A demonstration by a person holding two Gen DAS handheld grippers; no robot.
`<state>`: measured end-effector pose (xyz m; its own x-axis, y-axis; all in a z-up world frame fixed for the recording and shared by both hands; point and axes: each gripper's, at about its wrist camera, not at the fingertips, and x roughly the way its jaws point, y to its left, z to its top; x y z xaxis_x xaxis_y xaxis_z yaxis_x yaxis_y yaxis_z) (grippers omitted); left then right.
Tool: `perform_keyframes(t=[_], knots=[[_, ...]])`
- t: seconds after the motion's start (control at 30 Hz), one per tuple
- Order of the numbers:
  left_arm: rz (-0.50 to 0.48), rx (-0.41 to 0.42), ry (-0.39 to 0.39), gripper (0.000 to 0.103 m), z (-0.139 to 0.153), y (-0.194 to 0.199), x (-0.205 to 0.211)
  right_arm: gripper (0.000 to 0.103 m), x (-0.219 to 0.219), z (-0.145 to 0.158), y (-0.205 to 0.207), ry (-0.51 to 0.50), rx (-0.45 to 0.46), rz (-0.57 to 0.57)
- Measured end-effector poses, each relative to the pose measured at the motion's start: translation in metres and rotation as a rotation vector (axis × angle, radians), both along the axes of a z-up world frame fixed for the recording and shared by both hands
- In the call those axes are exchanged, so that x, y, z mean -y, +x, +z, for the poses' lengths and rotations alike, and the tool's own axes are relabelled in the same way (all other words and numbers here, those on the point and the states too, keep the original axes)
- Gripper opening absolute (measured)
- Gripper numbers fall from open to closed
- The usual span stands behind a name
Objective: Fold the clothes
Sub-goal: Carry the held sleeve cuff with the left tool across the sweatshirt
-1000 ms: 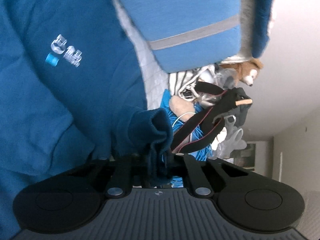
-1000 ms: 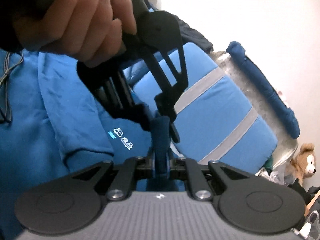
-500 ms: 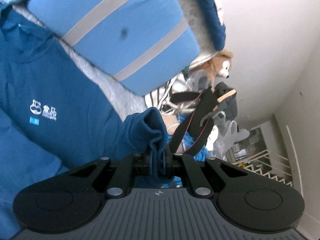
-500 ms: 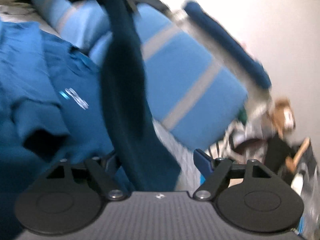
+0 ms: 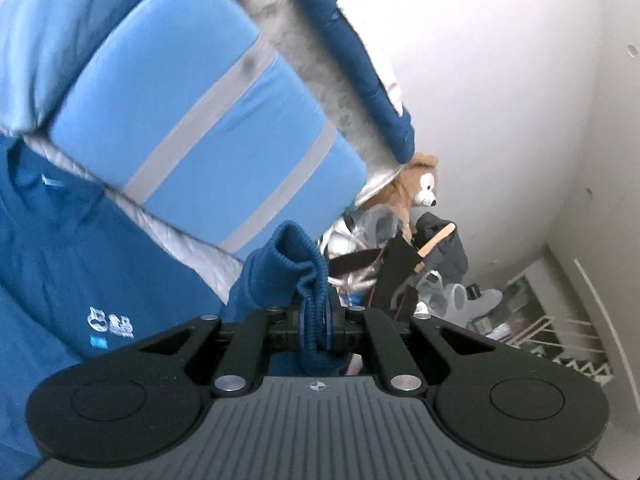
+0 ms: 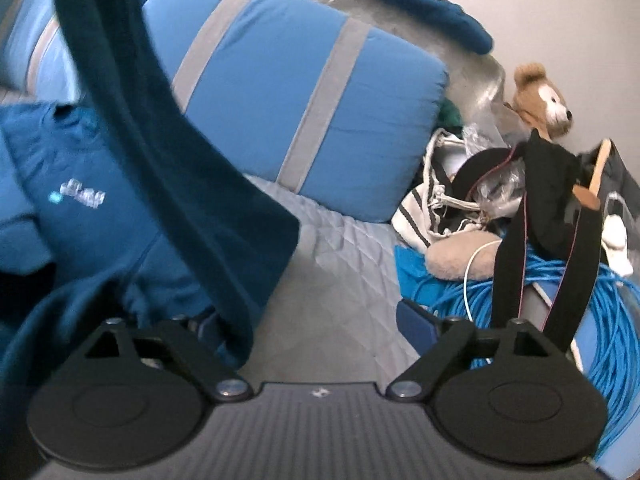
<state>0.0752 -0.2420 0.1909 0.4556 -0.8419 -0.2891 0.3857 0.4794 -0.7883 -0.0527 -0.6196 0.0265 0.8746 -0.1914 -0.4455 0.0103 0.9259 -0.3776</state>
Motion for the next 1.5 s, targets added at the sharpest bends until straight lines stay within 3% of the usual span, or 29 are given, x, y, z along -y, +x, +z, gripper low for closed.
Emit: perform_keyframes(t=[0.23, 0.4, 0.73, 0.87, 1.0, 1.1, 1.2, 1.27, 1.5], knots=[[-0.004, 0.033, -0.018, 0.009, 0.016, 0.001, -0.006, 0.098, -0.007, 0.005, 0.003, 0.102, -0.001, 0.001], [-0.003, 0.046, -0.060, 0.009, 0.027, 0.002, -0.011, 0.098, -0.022, -0.007, 0.009, 0.097, -0.052, 0.044], [0.033, 0.095, -0.109, 0.009, 0.047, 0.009, -0.030, 0.098, -0.028, -0.026, 0.030, 0.214, -0.118, -0.012], [0.068, 0.107, -0.109, 0.009, 0.051, 0.013, -0.045, 0.098, -0.024, -0.021, 0.031, 0.196, -0.120, -0.008], [0.113, 0.098, -0.097, 0.009, 0.053, 0.018, -0.060, 0.098, -0.011, -0.009, 0.035, 0.249, -0.105, -0.021], [0.132, 0.096, -0.095, 0.009, 0.053, 0.019, -0.069, 0.098, 0.002, -0.001, 0.040, 0.375, -0.120, -0.026], [0.146, 0.096, -0.091, 0.009, 0.053, 0.020, -0.076, 0.097, 0.020, 0.000, 0.047, 0.589, -0.169, -0.048], [0.158, 0.096, -0.090, 0.008, 0.053, 0.022, -0.080, 0.097, 0.026, -0.003, 0.049, 0.679, -0.189, -0.057], [0.199, 0.081, -0.113, 0.008, 0.054, 0.029, -0.094, 0.097, -0.009, -0.010, 0.049, 0.594, -0.226, 0.047]])
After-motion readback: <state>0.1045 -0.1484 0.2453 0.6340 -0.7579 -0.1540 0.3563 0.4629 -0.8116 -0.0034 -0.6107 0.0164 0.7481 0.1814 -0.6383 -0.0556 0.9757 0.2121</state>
